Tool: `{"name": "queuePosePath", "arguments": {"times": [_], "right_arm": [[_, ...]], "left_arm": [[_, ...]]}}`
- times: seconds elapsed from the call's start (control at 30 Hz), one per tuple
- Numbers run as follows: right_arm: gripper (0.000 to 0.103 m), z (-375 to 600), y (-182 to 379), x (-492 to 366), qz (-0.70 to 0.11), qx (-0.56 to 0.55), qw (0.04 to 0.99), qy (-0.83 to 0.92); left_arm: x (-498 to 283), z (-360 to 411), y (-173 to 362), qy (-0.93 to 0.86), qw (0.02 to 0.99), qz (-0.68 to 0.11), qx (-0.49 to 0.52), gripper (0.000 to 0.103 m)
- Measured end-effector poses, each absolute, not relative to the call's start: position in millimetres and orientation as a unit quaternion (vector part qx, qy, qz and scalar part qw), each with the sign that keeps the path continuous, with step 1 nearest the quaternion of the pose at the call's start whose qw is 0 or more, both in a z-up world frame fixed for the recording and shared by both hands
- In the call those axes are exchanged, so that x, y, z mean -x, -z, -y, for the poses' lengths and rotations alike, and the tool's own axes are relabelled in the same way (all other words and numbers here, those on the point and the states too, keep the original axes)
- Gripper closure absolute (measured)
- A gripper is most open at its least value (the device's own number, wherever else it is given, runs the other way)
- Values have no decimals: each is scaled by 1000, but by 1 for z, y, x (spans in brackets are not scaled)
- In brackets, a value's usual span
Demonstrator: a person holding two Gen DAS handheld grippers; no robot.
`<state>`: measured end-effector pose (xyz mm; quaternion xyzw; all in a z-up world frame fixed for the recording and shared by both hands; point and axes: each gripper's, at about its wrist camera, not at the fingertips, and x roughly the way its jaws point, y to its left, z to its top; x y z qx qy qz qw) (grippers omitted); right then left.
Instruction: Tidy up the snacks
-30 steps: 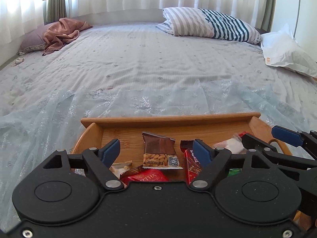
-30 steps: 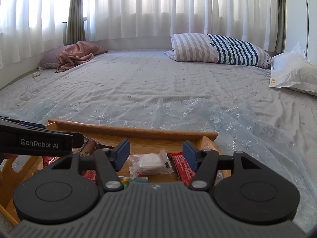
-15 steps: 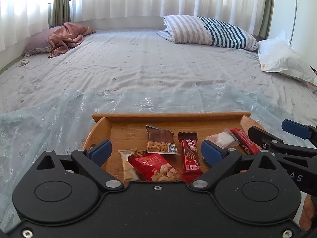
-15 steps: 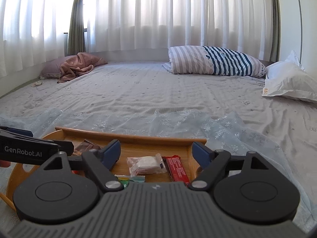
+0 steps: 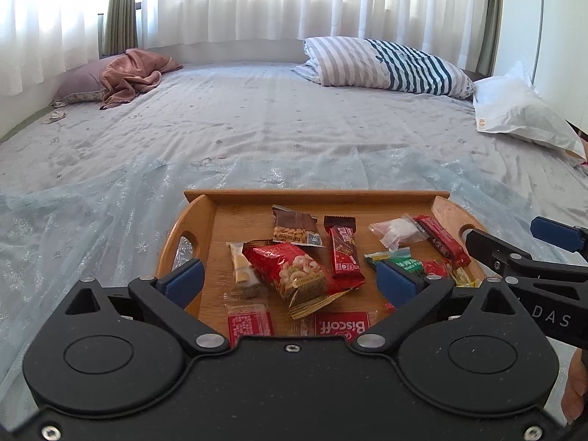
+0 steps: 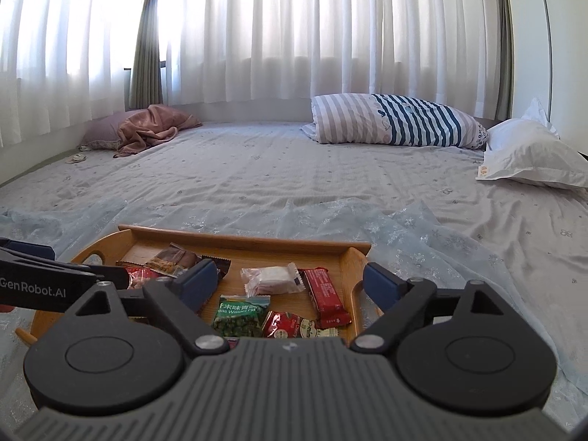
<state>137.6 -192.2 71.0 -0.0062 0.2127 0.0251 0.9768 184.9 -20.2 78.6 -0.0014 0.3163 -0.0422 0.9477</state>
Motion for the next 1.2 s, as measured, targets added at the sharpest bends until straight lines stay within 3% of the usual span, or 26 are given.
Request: {"name": "queuePosePath", "arguments": {"times": [0.5, 1.2], "right_arm": [[2, 184, -46, -74, -202, 27, 978, -34], [0, 184, 0, -30, -250, 19, 968, -18]], "left_arm": [[-106, 12, -40, 11, 947, -319, 33, 2], [-69, 3, -7, -1, 941, -338, 9, 2]]}}
